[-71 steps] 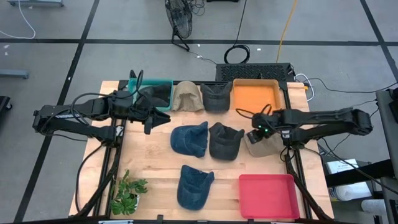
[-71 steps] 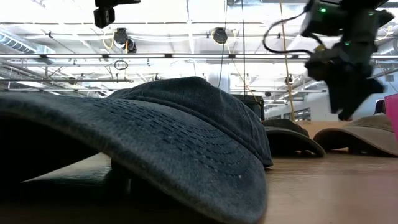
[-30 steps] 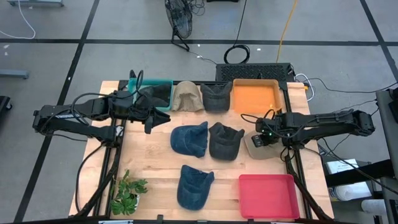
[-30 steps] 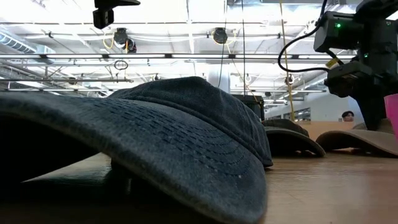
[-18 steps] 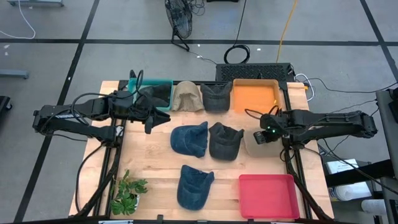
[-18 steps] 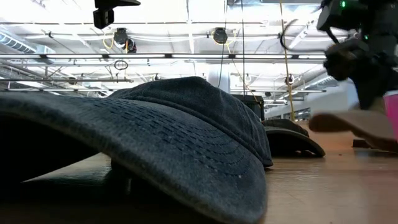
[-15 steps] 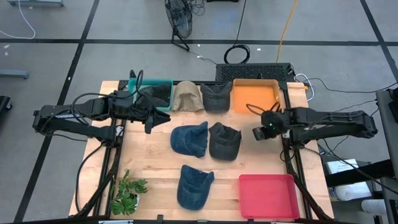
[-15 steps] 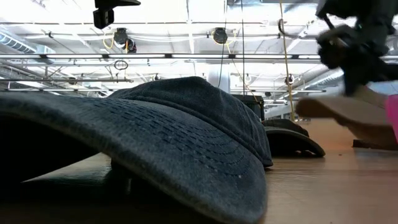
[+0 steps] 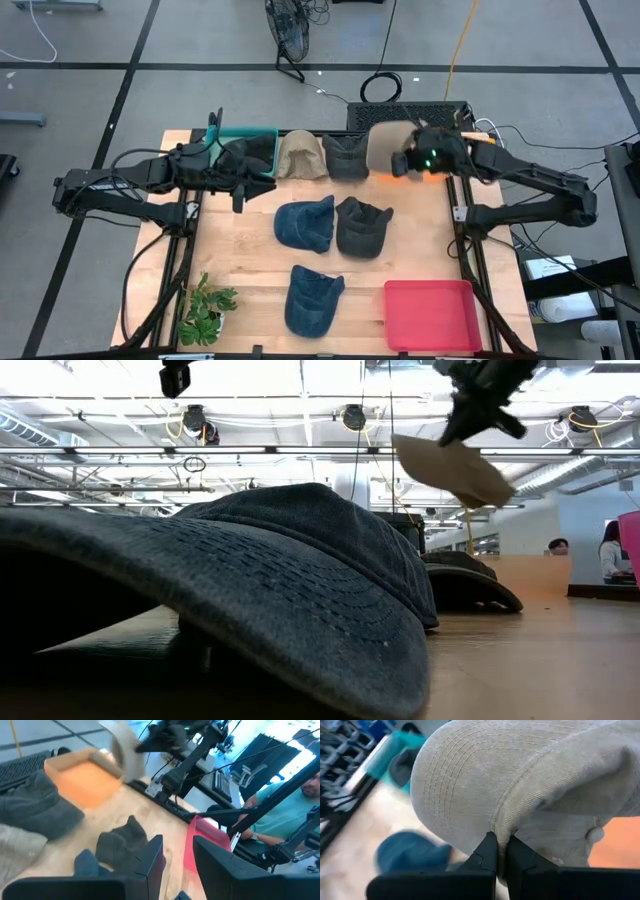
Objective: Pick & Place hat
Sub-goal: Put the right brown cap into the orange bin
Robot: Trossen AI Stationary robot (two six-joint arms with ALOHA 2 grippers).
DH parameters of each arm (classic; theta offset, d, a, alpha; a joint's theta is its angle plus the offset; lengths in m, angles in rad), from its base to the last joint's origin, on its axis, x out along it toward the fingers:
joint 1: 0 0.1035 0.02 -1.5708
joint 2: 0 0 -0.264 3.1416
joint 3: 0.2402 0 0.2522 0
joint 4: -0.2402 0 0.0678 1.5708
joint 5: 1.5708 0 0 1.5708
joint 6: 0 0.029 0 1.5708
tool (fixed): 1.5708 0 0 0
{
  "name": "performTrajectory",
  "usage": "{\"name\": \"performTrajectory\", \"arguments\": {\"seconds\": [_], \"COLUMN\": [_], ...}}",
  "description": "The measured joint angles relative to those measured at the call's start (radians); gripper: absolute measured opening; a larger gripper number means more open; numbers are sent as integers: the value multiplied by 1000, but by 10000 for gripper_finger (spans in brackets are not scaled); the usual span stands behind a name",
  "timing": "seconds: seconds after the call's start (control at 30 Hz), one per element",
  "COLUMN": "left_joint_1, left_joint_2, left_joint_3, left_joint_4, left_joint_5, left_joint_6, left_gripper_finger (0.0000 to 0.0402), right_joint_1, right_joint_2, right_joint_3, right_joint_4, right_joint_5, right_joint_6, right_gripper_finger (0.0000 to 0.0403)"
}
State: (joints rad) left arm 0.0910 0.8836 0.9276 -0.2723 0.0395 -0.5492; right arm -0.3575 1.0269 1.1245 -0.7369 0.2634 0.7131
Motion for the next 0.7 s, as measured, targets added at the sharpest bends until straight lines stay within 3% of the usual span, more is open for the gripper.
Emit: {"name": "performTrajectory", "arguments": {"seconds": [0.27, 0.6, 0.7], "left_joint_1": [0, 0, 0], "left_joint_2": [0, 0, 0], "left_joint_3": [0, 0, 0], "left_joint_4": [111, 173, 173], "left_joint_5": [0, -1, -50], "left_joint_6": [-11, -25, -35], "left_gripper_finger": [117, 118, 118], "right_joint_1": [-206, -335, -363], "right_joint_2": [145, 243, 261], "right_joint_3": [28, 27, 16], "right_joint_4": [56, 21, 9], "right_joint_5": [-3, -17, -48], "right_joint_6": [-223, -413, -442], "right_gripper_finger": [0, 0, 0]}}
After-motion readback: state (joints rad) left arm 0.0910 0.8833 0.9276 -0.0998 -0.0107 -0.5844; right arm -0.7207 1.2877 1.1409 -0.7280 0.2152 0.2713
